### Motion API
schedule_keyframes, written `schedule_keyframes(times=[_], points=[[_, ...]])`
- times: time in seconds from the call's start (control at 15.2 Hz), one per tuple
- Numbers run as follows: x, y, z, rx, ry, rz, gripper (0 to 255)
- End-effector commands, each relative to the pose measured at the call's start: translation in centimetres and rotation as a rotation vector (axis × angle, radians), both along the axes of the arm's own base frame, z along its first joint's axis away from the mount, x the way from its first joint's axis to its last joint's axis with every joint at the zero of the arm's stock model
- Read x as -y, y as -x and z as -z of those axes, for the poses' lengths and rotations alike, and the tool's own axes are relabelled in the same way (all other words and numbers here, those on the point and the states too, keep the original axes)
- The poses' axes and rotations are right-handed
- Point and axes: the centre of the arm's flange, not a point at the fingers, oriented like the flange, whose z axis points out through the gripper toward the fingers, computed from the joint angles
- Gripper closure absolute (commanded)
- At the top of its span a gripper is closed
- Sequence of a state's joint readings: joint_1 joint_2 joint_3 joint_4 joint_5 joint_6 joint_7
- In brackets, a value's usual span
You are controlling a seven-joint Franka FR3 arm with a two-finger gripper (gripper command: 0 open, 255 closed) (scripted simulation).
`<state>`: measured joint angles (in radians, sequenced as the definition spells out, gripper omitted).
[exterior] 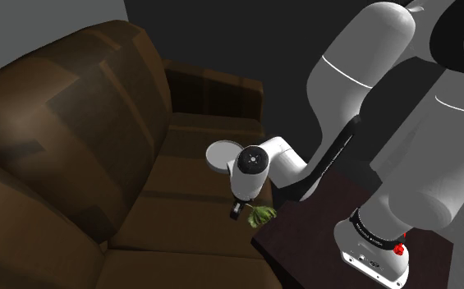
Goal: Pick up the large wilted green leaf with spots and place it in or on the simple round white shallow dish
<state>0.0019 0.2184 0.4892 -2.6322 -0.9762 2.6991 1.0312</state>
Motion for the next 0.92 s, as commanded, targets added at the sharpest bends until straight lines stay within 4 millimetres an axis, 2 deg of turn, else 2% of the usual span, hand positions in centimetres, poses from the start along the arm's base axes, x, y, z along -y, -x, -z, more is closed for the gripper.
schedule_keyframes(times=[0.0, 0.33, 0.4, 0.86], points=[[0.05, -0.15, 0.34, 0.001, 0.000, -0.001, 0], [0.05, -0.15, 0.33, 0.001, 0.000, -0.001, 0], [0.05, -0.15, 0.33, 0.001, 0.000, -0.001, 255], [0.05, -0.15, 0.33, 0.001, 0.000, -0.001, 255]])
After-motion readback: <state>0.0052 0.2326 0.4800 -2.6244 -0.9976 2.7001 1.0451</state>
